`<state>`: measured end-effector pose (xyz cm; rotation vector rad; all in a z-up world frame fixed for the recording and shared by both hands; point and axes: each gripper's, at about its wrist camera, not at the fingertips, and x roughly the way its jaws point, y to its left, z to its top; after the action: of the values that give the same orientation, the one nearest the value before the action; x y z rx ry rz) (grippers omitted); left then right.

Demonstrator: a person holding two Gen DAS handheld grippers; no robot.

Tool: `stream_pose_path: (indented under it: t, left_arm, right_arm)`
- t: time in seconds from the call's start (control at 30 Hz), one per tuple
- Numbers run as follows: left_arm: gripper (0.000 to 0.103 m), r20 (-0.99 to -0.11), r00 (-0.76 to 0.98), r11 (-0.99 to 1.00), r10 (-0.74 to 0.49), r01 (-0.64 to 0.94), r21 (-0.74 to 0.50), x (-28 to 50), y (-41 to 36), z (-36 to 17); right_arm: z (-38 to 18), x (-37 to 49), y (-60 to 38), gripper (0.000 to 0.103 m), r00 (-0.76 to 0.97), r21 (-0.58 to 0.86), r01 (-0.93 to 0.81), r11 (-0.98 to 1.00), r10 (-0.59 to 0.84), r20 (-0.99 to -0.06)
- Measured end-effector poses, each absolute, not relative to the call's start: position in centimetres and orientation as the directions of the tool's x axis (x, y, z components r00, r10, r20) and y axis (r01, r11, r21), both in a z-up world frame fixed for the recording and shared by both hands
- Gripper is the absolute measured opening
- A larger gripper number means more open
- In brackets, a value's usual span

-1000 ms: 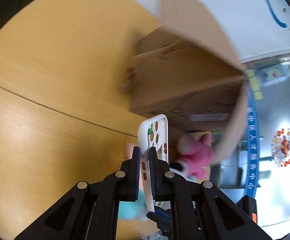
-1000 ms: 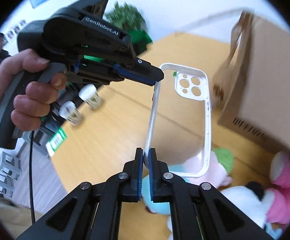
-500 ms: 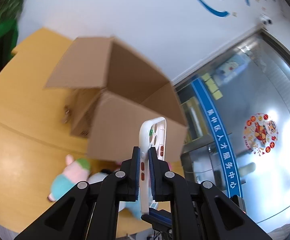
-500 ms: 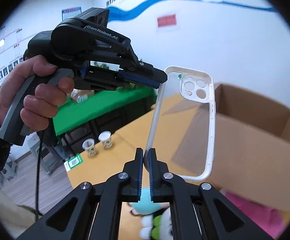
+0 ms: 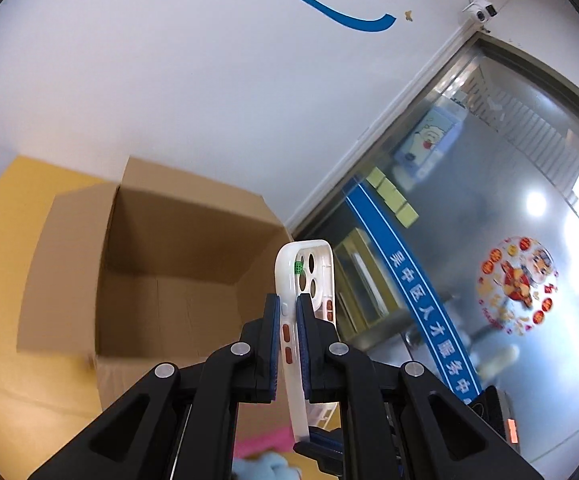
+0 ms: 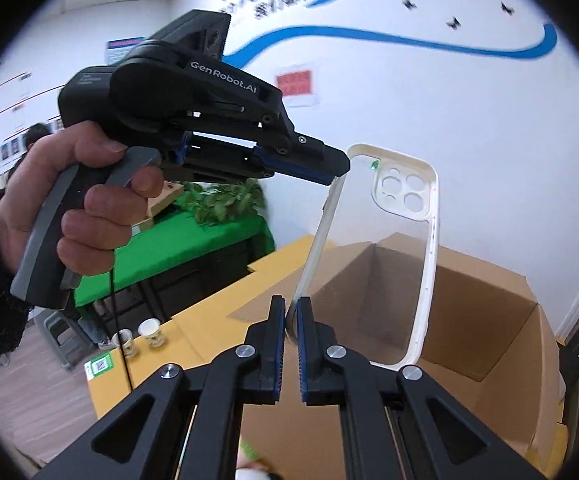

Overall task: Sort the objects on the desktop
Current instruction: 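Lift the phone case with the left tool and carry it into the box, then open the left tool to drop the phone case in the box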

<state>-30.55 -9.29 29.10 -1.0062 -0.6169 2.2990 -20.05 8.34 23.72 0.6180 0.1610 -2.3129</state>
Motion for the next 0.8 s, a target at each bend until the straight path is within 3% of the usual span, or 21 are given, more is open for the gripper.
stream_pose_path:
  t: [0.17, 0.5, 0.8]
  left_arm:
    - [0.006, -0.606, -0.510, -0.781, 0.611, -0.258, -0.569, -40.9, -8.8, 26.9]
    - [0.004, -0.811, -0.283, -0.850, 0.512, -0.029, -0.526, -54.4, -8.3, 10.5]
    - [0.000, -0.910, -0.065, -0.904, 0.409, 0.105, -0.414, -62.5, -6.7, -1.7]
  right_arm:
    - [23.1, -29.3, 7.2, 0.006, -0.552, 0.206, 0.633, -0.746, -0.622, -0.556]
    - [11.3, -45.4, 4.8, 0.006, -0.267, 0.434, 0.428, -0.793, -0.570, -0.777]
    - [2.8, -53.8, 5.3, 0.006, 0.013, 0.502, 0.315, -0.805, -0.525, -0.851]
